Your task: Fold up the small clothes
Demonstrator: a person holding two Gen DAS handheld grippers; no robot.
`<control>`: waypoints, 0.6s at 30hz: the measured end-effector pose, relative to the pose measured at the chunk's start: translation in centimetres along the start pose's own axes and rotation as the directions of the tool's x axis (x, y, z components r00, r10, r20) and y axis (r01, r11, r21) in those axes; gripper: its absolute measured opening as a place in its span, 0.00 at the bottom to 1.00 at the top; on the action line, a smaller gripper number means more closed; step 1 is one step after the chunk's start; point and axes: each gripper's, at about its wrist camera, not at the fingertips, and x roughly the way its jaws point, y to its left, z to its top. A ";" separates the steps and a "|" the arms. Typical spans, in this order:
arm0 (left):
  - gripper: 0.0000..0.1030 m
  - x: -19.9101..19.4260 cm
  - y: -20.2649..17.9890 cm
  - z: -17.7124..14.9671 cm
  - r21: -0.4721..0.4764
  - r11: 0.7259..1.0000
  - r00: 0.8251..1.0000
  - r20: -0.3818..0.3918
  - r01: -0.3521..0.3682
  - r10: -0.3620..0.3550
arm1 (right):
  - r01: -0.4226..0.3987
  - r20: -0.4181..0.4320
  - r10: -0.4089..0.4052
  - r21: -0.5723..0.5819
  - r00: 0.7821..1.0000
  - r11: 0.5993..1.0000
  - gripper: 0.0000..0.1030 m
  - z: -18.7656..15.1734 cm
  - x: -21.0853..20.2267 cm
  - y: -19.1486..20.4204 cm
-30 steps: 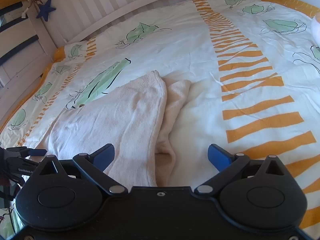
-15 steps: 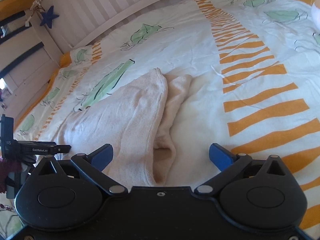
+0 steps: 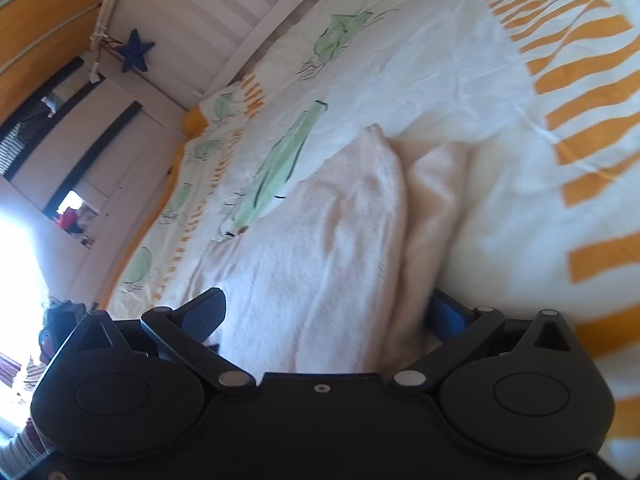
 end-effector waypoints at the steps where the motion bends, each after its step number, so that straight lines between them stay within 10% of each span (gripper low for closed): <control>1: 1.00 0.0 0.0 0.0 -0.001 1.000 1.000 -0.003 -0.001 0.001 | -0.010 0.003 0.010 -0.002 1.000 1.000 1.00 0.1 0.3 0.0; 18: 0.98 -0.2 -0.1 1.5 -0.062 0.998 0.999 -0.038 -0.020 0.018 | -0.054 -0.045 0.051 -0.070 0.998 0.996 1.00 0.0 0.2 0.2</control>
